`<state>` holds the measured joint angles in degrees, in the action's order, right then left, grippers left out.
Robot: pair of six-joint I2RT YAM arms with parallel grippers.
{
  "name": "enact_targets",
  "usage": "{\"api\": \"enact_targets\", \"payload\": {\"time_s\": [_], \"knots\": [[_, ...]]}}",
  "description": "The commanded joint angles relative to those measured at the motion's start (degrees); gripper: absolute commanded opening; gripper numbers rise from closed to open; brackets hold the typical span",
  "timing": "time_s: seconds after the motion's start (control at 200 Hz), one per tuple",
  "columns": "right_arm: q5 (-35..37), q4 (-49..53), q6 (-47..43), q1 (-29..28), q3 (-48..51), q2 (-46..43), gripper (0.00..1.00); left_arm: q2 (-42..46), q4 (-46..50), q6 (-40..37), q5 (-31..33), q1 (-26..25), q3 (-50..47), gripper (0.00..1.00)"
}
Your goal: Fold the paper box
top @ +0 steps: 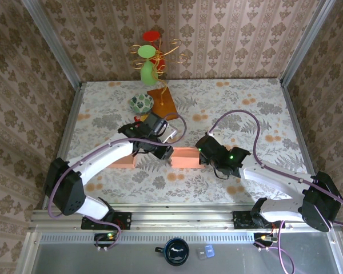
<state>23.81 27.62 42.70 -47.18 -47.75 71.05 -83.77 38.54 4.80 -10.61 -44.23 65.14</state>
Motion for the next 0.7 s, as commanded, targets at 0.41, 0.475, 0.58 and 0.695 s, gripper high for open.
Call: {"api": "enact_targets", "payload": {"time_s": [0.41,0.475,0.58,0.695], "knots": [[-1.15,4.29,1.50,-0.34,0.09,1.25,0.00,-2.72,-0.27,1.44,0.25,-1.15,3.06,0.19],[-1.12,4.37,1.51,-0.33,0.12,1.29,0.00,-2.85,0.02,1.44,0.34,-1.30,3.15,0.17],[-1.05,4.26,1.58,-0.34,0.02,1.45,0.00,-2.87,0.45,1.78,1.12,-1.71,3.41,0.14],[-1.14,4.27,1.77,-0.37,-0.56,1.96,0.00,-2.77,1.00,2.32,2.89,-2.45,3.69,0.13]]}}
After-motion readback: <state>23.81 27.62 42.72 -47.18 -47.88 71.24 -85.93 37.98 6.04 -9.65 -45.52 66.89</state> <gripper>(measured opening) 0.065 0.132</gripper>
